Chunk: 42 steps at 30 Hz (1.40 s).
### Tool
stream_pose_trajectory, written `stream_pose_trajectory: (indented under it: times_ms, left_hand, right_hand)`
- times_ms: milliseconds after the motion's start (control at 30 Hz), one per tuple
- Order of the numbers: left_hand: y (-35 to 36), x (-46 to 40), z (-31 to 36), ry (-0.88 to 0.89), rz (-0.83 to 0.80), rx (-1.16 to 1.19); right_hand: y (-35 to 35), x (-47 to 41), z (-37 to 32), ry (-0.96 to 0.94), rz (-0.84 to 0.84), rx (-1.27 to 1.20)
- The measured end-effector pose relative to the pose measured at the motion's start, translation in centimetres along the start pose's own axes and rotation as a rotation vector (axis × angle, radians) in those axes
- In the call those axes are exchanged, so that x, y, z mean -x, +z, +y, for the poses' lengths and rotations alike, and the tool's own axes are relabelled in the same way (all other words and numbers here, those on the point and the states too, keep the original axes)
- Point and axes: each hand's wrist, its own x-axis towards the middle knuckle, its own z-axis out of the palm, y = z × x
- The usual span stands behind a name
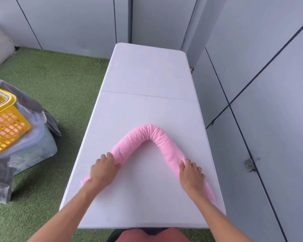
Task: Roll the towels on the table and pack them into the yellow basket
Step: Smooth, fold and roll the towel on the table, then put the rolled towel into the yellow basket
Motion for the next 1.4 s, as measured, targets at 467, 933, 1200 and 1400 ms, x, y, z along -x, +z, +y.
stream_pose_trajectory:
  times_ms: [467, 933, 1200, 1400]
  left_hand:
    - [-0.3, 3.1, 9.0, 0.008, -0.474, 0.545]
    - [2.7, 4.4, 12.6, 0.015, -0.772, 0.764]
    - [3.8, 5.1, 9.6, -0.029, -0.634, 0.795]
    - [4.9, 5.9, 5.2, -0.012, -0.383, 0.816]
  right_hand:
    - [-0.1, 2.2, -3.6, -0.134, -0.244, -0.487]
    - [-2.8, 1.8, 2.5, -0.251, -0.581, -0.076]
    - [0.1, 4.1, 0.5, -0.279, -0.098, 0.092]
    - [0.1, 4.3, -0.8, -0.299, -0.094, 0.023]
